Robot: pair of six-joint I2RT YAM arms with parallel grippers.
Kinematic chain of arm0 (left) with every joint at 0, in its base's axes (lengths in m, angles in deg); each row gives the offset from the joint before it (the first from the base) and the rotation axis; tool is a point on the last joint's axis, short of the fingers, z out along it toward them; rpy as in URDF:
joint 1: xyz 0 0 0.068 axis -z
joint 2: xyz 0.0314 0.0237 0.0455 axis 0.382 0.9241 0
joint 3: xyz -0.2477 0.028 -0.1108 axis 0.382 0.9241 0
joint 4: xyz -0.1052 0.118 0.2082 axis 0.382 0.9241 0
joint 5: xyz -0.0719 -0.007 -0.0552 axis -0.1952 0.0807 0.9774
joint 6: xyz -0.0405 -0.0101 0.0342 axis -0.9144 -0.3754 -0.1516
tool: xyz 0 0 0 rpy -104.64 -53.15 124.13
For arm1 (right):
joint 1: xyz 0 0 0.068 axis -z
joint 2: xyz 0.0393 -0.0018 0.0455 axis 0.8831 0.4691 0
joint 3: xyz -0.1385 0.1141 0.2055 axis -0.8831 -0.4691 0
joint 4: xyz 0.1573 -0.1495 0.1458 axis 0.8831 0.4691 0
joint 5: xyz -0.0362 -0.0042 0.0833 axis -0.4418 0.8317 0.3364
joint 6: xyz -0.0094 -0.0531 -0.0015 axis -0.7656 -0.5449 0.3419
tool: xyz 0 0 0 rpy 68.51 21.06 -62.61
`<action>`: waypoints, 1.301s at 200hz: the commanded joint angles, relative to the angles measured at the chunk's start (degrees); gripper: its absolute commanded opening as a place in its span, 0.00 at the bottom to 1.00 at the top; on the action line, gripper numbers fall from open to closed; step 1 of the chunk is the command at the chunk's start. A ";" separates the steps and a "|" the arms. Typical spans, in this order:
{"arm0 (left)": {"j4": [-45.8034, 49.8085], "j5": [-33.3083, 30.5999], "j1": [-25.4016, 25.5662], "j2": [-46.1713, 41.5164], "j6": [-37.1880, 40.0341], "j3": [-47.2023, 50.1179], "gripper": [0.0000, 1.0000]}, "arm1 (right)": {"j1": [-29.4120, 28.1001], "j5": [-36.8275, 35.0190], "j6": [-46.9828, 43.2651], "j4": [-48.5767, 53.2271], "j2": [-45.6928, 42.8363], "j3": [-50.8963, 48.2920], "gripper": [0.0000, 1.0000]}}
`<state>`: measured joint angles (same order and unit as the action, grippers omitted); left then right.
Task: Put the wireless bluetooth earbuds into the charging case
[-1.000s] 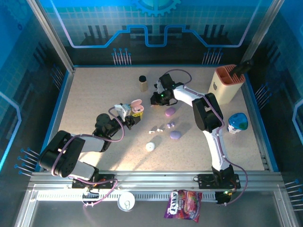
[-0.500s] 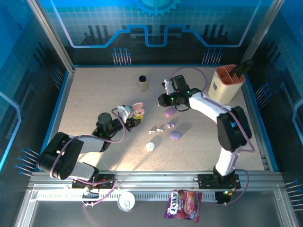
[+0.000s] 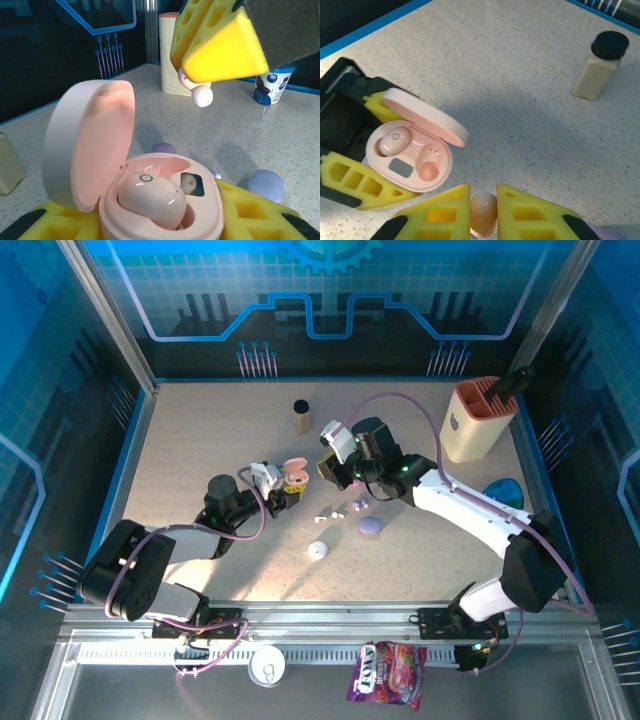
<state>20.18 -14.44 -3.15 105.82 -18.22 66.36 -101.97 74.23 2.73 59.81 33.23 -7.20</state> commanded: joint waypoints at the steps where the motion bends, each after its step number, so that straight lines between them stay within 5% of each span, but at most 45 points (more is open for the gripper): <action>1: 0.26 2.13 0.28 -1.72 0.67 -1.54 0.32 | -2.03 -1.44 -3.97 -1.09 0.17 1.34 0.15; 227: -1.34 2.26 0.55 -1.11 -0.40 -1.59 0.32 | -5.23 0.57 -2.51 -1.25 7.51 5.61 0.15; 260: -0.98 2.04 0.55 -1.38 -0.64 -1.59 0.32 | -5.16 0.63 -2.10 -0.72 6.32 5.61 0.26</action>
<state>21.16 -13.67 -2.80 104.99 -18.42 66.31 -106.29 73.88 0.01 59.30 39.68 -2.87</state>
